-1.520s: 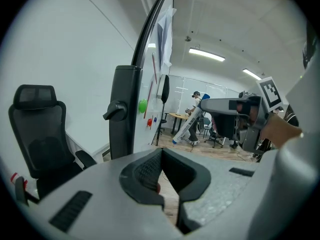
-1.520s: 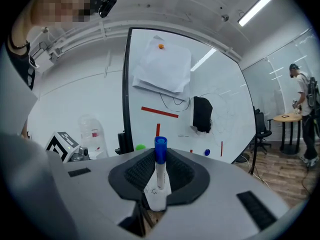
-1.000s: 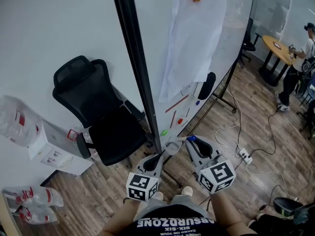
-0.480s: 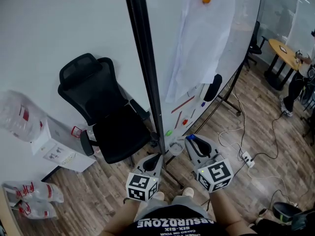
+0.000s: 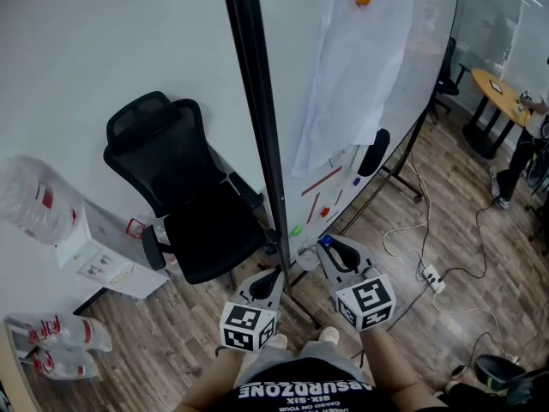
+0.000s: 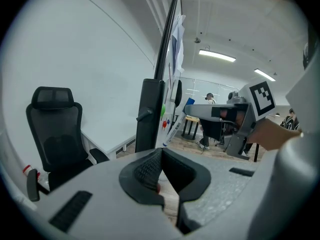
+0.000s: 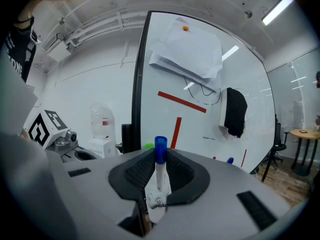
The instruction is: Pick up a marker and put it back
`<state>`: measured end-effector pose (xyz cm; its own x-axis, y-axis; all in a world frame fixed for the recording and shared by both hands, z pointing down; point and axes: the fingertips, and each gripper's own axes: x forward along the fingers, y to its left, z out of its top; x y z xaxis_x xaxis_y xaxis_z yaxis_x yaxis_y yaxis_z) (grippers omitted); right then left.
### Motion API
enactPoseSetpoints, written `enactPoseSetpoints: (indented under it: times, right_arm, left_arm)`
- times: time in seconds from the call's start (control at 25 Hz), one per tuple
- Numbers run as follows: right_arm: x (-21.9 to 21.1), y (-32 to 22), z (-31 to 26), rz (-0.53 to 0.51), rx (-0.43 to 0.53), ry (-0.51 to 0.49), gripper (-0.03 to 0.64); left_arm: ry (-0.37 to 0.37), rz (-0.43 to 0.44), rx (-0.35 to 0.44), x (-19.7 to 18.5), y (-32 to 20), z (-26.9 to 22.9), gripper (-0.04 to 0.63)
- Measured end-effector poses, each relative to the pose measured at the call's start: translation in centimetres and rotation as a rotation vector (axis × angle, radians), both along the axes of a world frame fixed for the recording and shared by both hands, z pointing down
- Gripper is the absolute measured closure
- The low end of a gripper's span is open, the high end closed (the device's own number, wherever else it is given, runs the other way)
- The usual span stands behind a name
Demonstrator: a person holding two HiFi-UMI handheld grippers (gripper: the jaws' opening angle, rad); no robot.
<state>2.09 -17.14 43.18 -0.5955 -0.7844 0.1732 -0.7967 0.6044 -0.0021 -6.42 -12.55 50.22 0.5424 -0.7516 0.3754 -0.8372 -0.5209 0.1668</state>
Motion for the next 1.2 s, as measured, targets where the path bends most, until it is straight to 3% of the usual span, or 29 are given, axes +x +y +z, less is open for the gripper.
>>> enactPoseSetpoints:
  times: [1.2]
  right_arm:
    - [-1.1,-0.8,8.0,-0.006,-0.146,0.078,0.553]
  left_arm:
    - [-0.002,-0.008,-0.025,-0.3,0.1,0.8,0.591]
